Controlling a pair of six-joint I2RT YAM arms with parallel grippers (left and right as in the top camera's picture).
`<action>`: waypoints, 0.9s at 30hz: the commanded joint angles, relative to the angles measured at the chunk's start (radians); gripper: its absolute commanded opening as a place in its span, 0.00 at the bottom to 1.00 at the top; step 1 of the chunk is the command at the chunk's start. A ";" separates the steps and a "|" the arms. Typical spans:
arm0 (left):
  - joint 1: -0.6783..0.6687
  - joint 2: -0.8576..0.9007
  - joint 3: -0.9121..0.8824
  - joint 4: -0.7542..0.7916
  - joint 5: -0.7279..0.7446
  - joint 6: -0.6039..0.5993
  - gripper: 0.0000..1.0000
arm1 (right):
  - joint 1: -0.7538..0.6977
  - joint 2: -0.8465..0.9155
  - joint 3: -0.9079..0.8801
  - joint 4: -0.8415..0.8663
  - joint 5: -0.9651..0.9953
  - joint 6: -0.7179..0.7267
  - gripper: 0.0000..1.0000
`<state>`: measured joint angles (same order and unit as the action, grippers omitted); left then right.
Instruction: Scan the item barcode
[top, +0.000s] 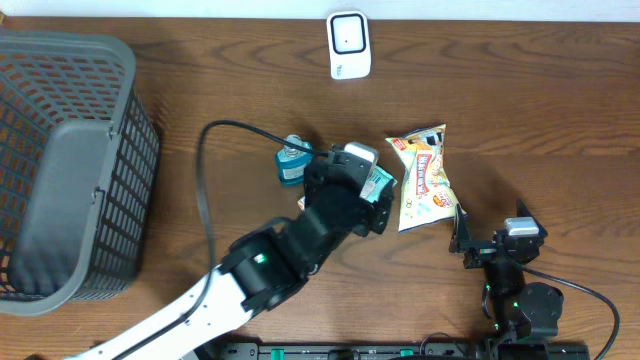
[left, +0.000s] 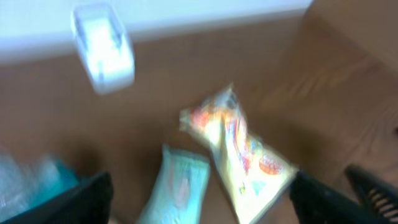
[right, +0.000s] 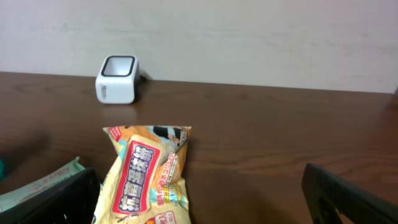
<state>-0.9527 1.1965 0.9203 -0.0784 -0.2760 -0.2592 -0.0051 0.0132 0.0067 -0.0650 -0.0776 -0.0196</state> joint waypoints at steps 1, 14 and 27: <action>0.018 -0.081 0.002 0.142 -0.048 0.376 0.99 | 0.007 -0.002 -0.001 -0.004 0.001 -0.004 0.99; 0.272 -0.126 0.127 0.373 -0.446 0.960 1.00 | 0.006 -0.002 -0.001 -0.004 0.001 -0.004 0.99; 0.563 -0.175 0.127 0.186 -0.238 1.054 0.99 | 0.007 -0.002 -0.001 -0.004 0.001 -0.004 0.99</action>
<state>-0.4389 1.0706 1.0248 0.2317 -0.6449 0.8326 -0.0051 0.0128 0.0071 -0.0650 -0.0772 -0.0196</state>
